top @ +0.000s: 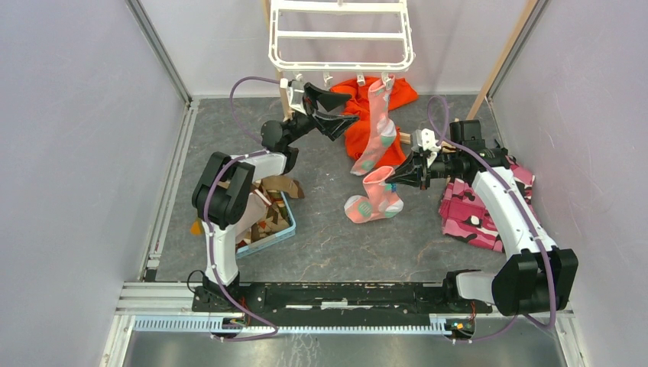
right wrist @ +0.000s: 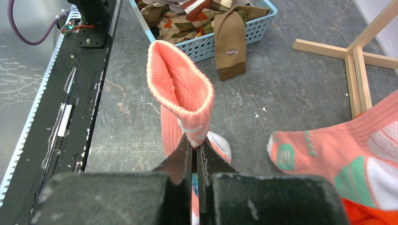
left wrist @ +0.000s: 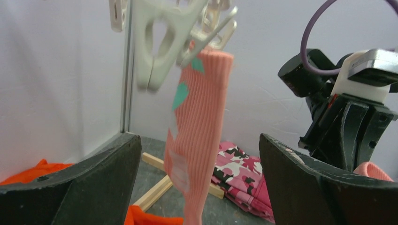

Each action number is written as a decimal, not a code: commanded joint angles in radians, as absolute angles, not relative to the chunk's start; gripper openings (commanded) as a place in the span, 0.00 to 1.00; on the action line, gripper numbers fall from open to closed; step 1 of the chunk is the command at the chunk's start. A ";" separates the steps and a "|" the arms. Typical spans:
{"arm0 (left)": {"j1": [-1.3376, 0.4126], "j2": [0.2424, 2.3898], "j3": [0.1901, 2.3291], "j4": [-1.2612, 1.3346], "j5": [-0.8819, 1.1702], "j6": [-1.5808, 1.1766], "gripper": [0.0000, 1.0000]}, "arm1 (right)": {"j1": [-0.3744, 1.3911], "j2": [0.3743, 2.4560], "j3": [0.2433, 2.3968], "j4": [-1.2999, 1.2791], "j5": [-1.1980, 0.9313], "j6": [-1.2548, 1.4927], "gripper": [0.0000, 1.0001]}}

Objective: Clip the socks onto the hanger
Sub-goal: Open the clamp at the hanger.

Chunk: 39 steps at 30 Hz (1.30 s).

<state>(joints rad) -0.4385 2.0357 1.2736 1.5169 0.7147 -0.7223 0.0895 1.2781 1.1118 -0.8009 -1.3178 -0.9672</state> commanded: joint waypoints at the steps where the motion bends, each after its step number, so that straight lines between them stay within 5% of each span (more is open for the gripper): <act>1: -0.435 1.984 1.211 1.737 0.718 -0.625 0.98 | 0.085 1.283 1.155 -0.807 -1.349 -0.986 0.00; 16: -0.521 1.732 0.865 1.737 0.691 -0.338 0.92 | 0.083 1.300 1.164 -0.835 -1.350 -1.014 0.00; 25: -0.554 1.588 0.838 1.721 0.667 -0.325 0.77 | 0.084 1.314 1.173 -0.859 -1.348 -1.034 0.00; 39: -0.593 1.542 1.077 1.055 0.486 0.146 0.68 | 0.084 1.315 1.175 -0.869 -1.348 -1.044 0.00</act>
